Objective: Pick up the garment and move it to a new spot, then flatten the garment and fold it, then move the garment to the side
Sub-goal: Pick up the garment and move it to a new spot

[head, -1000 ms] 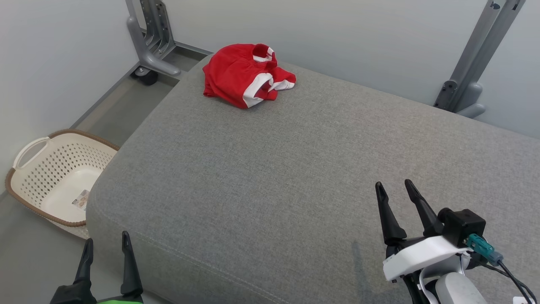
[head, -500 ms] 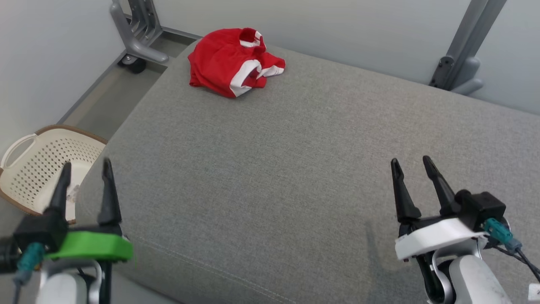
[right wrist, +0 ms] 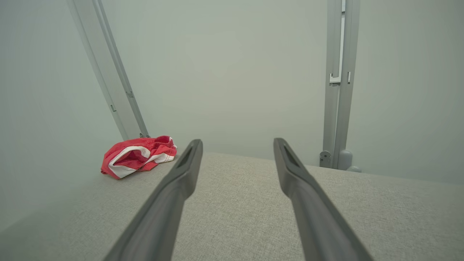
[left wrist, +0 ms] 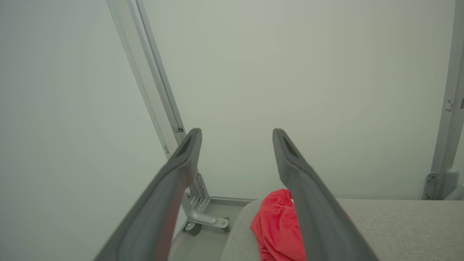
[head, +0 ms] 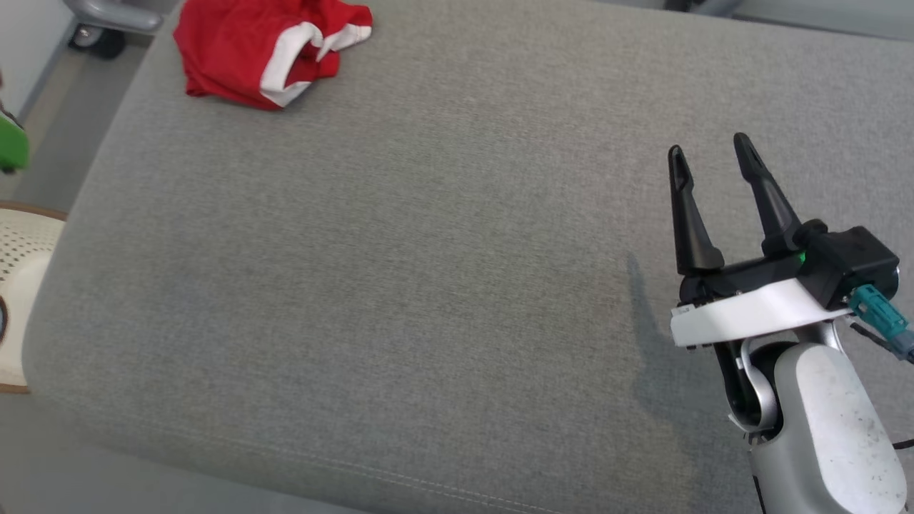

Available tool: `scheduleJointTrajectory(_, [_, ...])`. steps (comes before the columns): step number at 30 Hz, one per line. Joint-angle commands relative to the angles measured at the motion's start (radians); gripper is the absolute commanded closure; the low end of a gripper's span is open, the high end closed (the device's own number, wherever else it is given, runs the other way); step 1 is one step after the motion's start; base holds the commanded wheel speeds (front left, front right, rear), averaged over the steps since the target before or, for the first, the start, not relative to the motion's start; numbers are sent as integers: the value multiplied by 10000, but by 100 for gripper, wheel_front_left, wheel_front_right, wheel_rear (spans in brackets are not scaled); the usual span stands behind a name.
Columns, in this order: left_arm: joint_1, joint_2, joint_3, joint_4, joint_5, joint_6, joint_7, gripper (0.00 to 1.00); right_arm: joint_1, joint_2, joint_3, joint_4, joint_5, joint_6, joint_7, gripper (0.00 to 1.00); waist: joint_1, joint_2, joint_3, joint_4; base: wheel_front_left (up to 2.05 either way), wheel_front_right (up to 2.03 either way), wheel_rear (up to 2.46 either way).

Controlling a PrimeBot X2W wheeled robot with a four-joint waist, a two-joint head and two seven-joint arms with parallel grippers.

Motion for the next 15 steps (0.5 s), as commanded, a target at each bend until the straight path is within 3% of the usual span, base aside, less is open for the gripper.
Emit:
scheduleJointTrajectory(1, [-511,205,-13,278,-137,-35,131,0,-226,-34,-49,-193,-116,-15,49,0,0,58,1649,-1551,0,0,0])
scheduleJointTrajectory(8, [-2250,987,-722,2012,-378,-112,603,0,-478,-30,-423,-1243,-462,-15,235,0,0,58,2885,-2458,0,0,0])
scheduleJointTrajectory(15, [-2920,1416,-2582,3091,-2016,-108,1421,0,-274,-23,-599,-2330,-769,-15,590,0,0,58,3477,-2735,0,0,0])
